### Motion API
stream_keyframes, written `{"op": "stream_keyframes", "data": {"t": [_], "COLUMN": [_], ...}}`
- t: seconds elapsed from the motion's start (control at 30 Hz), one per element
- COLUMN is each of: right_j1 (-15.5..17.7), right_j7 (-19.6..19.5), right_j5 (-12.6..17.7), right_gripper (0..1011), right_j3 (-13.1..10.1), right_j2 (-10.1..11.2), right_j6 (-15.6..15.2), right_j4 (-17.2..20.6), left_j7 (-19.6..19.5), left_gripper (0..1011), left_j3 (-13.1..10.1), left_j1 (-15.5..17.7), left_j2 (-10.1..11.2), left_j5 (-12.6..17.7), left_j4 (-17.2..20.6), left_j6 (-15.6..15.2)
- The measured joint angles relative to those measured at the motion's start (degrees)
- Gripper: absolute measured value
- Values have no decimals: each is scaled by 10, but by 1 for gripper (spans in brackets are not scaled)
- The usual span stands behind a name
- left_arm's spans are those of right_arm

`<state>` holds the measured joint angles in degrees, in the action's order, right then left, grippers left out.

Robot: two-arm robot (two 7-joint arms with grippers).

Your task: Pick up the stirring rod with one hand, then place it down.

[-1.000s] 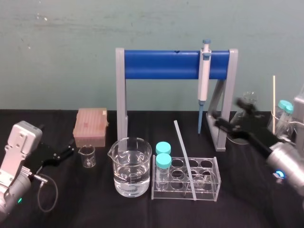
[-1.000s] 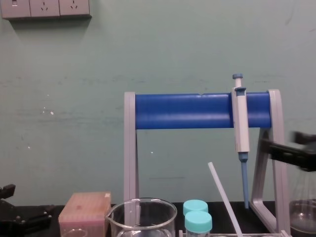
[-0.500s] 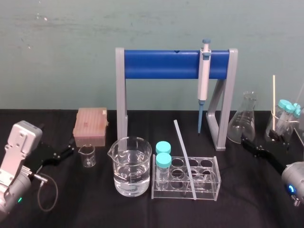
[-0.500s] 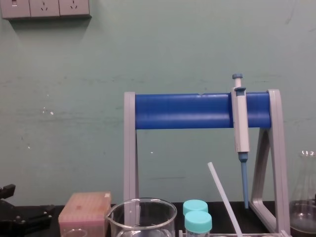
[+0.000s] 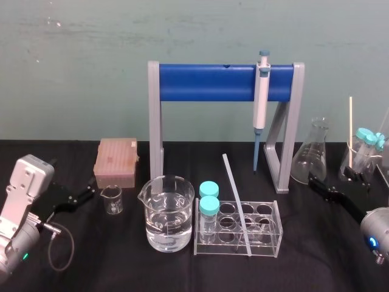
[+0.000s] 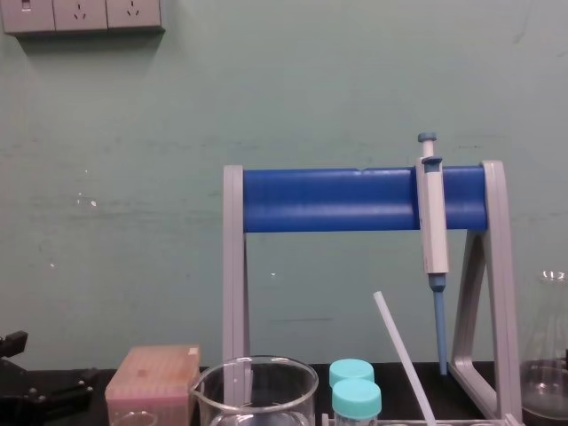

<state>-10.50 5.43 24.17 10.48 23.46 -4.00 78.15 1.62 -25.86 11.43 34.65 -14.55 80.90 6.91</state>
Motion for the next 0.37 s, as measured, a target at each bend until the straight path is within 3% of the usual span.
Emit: {"op": "stream_keyframes", "data": {"t": [0.37], "right_j1": [1], "right_j7": [-1], "right_j5": [0], "right_gripper": [1003], "right_j3": [0], "right_j2": [0], "right_j6": [2], "right_j4": [1], "left_j7": [0], "left_gripper": [1000], "left_j3": [0], "left_j1": [0], "left_j2": [0], "left_j5": [0], "left_j4": [0], "left_j6": [0]}}
